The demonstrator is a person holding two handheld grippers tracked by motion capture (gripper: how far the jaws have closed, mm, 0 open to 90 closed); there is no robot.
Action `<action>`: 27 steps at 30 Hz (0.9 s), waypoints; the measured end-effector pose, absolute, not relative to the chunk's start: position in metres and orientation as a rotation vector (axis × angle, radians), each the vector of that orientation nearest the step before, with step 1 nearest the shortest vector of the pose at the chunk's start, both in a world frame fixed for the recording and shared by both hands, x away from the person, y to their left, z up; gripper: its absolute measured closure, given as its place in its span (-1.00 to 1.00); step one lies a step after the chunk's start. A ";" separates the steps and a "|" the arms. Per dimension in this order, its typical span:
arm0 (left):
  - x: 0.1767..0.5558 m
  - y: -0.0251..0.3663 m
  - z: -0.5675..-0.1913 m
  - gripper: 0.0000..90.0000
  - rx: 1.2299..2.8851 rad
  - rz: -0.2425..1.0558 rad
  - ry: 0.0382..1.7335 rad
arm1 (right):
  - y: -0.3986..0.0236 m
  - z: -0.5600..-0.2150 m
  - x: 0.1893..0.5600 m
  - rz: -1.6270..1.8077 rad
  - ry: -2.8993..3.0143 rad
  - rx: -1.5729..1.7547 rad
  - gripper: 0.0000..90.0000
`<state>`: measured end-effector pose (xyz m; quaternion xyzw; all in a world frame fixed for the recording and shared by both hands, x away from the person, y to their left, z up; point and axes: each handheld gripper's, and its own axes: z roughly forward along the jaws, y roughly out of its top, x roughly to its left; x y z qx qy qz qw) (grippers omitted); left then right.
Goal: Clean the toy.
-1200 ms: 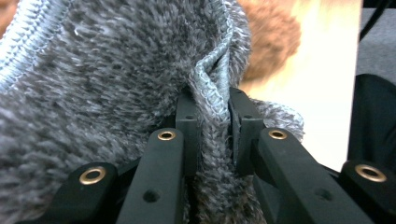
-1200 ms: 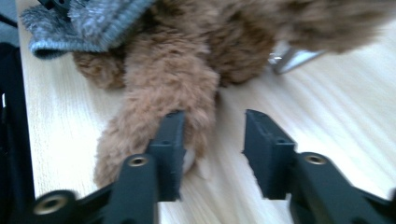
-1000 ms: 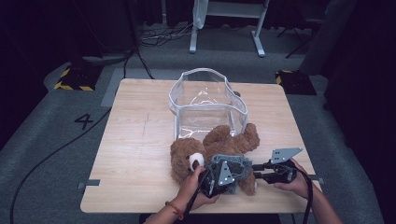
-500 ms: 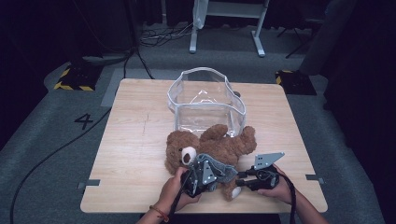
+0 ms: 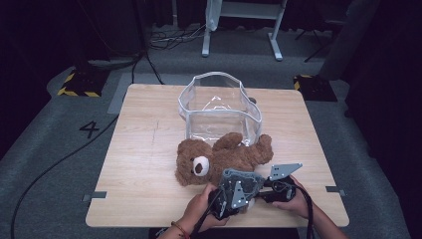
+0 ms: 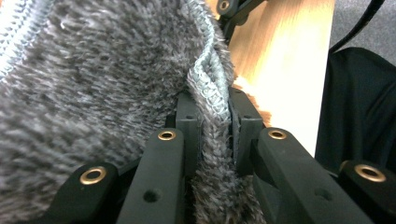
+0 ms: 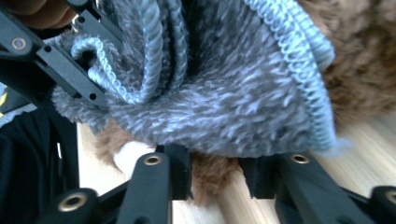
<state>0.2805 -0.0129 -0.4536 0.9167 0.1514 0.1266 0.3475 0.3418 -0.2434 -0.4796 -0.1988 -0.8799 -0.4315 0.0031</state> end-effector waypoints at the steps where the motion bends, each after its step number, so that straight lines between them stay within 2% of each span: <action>1: 0.284 -0.010 -0.454 0.73 2.384 0.328 0.410 | -0.246 -0.478 0.343 -1.351 -2.765 -0.632 0.25; 3: 0.288 -0.004 -0.456 0.73 2.375 0.292 0.427 | -0.253 -0.475 0.345 -1.349 -2.769 -0.626 0.15; 5: 0.287 0.005 -0.456 0.73 2.362 0.274 0.423 | -0.262 -0.469 0.346 -1.365 -2.801 -0.656 0.12; 10: 0.286 0.028 -0.444 0.72 2.340 0.378 0.505 | -0.283 -0.460 0.355 -1.431 -2.819 -0.833 -0.03; 16: 0.290 0.052 -0.427 0.72 2.247 0.388 0.566 | -0.301 -0.449 0.372 -1.567 -2.788 -1.053 -0.29; 21: 0.291 0.052 -0.414 0.71 2.199 0.426 0.547 | -0.300 -0.442 0.385 -1.643 -2.715 -1.102 -0.54; 27: 0.296 0.053 -0.402 0.72 2.169 0.484 0.550 | -0.286 -0.449 0.394 -1.576 -2.741 -1.076 -0.60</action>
